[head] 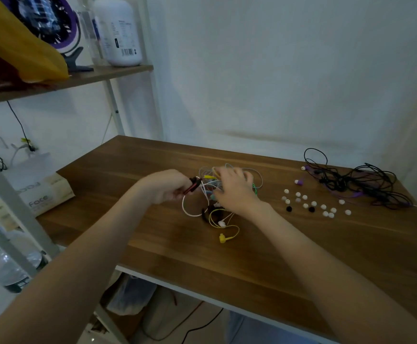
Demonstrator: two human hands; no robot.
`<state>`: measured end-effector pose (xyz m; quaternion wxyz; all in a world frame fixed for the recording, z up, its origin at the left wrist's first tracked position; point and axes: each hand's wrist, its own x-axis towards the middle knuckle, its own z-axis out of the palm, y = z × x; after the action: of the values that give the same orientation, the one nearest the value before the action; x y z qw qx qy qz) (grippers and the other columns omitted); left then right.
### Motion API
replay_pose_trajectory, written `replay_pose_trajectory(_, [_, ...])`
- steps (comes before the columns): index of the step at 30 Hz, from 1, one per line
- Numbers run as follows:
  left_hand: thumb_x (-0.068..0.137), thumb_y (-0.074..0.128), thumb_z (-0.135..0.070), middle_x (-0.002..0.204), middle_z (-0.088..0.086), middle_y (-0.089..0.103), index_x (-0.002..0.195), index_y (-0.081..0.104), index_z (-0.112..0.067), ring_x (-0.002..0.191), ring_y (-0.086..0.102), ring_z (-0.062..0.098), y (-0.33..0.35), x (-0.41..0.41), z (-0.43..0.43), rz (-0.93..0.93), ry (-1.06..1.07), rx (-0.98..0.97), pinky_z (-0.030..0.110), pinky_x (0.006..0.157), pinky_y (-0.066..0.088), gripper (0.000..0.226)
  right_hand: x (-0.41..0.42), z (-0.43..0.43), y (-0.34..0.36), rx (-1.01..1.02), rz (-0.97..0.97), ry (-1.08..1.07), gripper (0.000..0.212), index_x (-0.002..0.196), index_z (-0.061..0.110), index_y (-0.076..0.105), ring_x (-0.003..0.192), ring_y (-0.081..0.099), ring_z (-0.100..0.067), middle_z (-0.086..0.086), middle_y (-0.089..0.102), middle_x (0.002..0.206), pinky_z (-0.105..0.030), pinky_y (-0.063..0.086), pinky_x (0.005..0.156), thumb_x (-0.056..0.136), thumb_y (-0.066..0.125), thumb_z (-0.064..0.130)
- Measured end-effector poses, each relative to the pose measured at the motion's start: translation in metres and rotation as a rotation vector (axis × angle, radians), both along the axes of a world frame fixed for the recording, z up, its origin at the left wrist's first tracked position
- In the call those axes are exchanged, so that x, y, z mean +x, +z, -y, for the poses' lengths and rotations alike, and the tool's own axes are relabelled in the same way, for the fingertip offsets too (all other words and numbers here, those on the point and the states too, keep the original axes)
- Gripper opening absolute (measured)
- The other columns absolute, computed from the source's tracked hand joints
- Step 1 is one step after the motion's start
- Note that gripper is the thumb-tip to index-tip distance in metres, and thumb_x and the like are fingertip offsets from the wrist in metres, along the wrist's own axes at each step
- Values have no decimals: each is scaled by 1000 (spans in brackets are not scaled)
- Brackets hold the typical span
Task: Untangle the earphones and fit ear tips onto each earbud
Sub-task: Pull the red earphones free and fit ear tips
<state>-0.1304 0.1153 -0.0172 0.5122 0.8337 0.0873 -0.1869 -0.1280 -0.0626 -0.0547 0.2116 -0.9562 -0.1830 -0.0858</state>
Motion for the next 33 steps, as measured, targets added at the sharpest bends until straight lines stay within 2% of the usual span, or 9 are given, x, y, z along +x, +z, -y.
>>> replay_pose_trajectory(6, [88, 52, 3, 97, 6, 57, 94, 69, -5, 74, 46, 9, 32, -6, 6, -9, -144, -372, 16, 58, 43, 20, 3, -4, 16, 42, 221, 47, 79, 136, 23, 31, 143, 9, -18, 3, 33, 144, -42, -4, 113, 73, 66, 55])
replay_pose_trajectory(10, [88, 53, 5, 83, 2, 57, 91, 64, -9, 70, 48, 9, 52, -12, 23, 169, -230, -297, 16, 54, 39, 18, 7, -13, 26, 219, 275, 5, 57, 131, 20, 44, 134, 28, -22, 1, 44, 134, -41, 11, 112, 82, 64, 39])
replay_pose_trajectory(13, [90, 55, 2, 82, 1, 59, 93, 65, -12, 72, 51, 12, 63, -13, 26, 349, -271, -296, 21, 64, 40, 17, 11, -13, 32, 514, -15, 169, 25, 117, 15, 61, 116, 50, -26, -5, 59, 119, -45, 38, 103, 97, 49, 24])
replay_pose_trajectory(17, [92, 54, -4, 90, -8, 63, 88, 64, -16, 90, 55, 8, 74, -11, 30, 531, -206, -432, 28, 86, 38, 17, 4, -5, 44, 908, -382, 235, 26, 80, 11, 55, 86, 64, -31, -9, 67, 83, -41, 51, 87, 101, 41, 18])
replay_pose_trajectory(21, [92, 51, -5, 92, -5, 59, 91, 60, -16, 92, 52, 10, 83, -9, 32, 600, -58, -713, 31, 93, 40, 14, 6, 1, 43, 720, -492, 300, 21, 79, 8, 56, 71, 64, -18, -8, 64, 72, -30, 54, 74, 98, 47, 12])
replay_pose_trajectory(23, [93, 47, -6, 97, 1, 62, 92, 59, -14, 93, 59, 18, 93, -8, 24, 558, 66, -1079, 36, 95, 47, 15, 13, 5, 35, 518, -551, 253, 21, 82, 10, 58, 73, 67, -12, -5, 67, 78, -23, 55, 71, 99, 47, 17])
replay_pose_trajectory(25, [92, 43, -8, 98, 5, 68, 89, 60, -12, 77, 64, 18, 99, -4, 12, 525, 182, -1402, 31, 78, 54, 17, 18, 12, 28, 396, -592, 190, 27, 85, 10, 58, 78, 69, -17, -8, 70, 82, -31, 58, 78, 102, 41, 24])
replay_pose_trajectory(28, [94, 42, -12, 94, 5, 68, 89, 57, -15, 48, 47, 10, 96, 5, 2, 536, 265, -1199, 20, 46, 38, 16, 22, 19, 34, 513, -539, 117, 32, 85, 7, 58, 69, 69, -22, -11, 69, 77, -33, 57, 68, 103, 37, 23])
replay_pose_trajectory(33, [85, 36, 10, 99, 13, 65, 97, 53, -17, 35, 32, 8, 63, 13, 17, 452, 145, -470, 14, 36, 20, 35, 24, 14, 65, 646, -302, 140, 34, 78, 9, 59, 53, 59, -16, -8, 64, 66, -24, 44, 49, 102, 40, 25])
